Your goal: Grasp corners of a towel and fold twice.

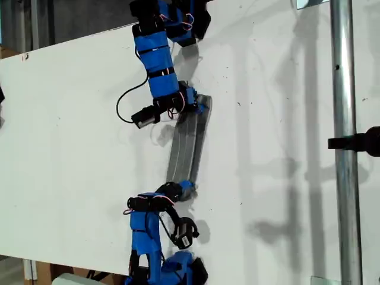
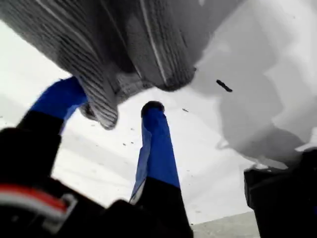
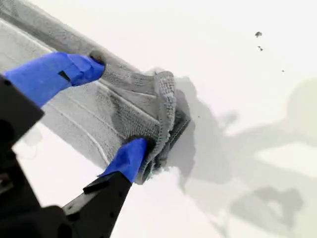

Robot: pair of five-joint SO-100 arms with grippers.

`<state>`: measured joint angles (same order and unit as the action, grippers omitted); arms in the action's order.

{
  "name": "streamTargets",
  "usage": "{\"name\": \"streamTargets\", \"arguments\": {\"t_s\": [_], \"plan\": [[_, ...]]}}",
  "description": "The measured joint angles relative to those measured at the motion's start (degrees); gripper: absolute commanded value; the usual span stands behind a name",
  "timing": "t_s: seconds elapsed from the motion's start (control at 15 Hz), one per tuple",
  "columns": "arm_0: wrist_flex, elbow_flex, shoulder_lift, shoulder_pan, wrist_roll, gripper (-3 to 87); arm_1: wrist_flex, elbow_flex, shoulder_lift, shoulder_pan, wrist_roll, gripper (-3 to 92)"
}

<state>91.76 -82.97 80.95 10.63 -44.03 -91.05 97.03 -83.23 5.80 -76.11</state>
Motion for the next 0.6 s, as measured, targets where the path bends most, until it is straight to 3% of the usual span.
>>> {"name": "streamTargets", "arguments": {"t_s": [0.2, 0.27, 0.47, 0.6], "plan": [[2.99, -6.15, 21.62, 2.90, -5.10, 23.9, -12.48, 3.69, -21.80, 1.05, -10.99, 40.5], [3.25, -8.79, 27.07, 3.08, -5.27, 24.2, -12.57, 7.91, -27.77, 2.81, -14.94, 41.0], [2.99, -15.03, 32.17, -0.62, -7.65, 26.3, -2.46, 23.99, -38.85, 7.12, -26.02, 41.9], [0.62, -18.90, 34.37, -6.86, -9.40, 26.4, 11.16, 36.83, -43.51, 9.14, -32.70, 42.1]]}}
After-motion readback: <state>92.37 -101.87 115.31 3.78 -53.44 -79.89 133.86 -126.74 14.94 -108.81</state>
